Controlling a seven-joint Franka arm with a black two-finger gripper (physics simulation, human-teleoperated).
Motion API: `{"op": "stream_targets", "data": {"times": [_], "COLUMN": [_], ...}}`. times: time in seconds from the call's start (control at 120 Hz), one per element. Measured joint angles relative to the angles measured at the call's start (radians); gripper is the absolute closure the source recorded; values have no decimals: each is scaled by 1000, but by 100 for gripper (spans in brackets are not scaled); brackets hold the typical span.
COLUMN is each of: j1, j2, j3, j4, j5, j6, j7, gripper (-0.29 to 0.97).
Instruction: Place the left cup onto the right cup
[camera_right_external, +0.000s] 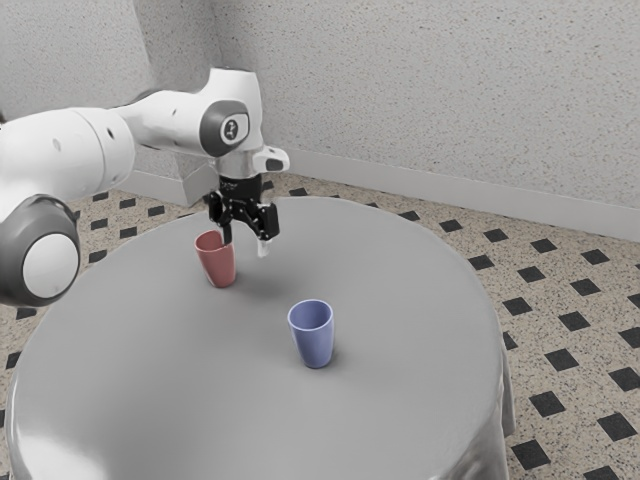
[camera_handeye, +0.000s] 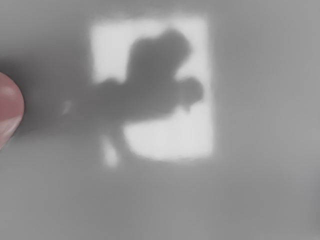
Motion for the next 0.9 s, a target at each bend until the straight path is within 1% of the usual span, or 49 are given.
{"op": "stream_targets", "data": {"times": [0.208,0.592,0.9], "j1": [2,12,27], "j2": [1,2,5], "j3": [5,86,113], "j4": [-24,-23,-25], "j5": [2,-5,-8], "j6": [42,63,67], "j7": [3,52,90], "gripper": [0,0,0]}}
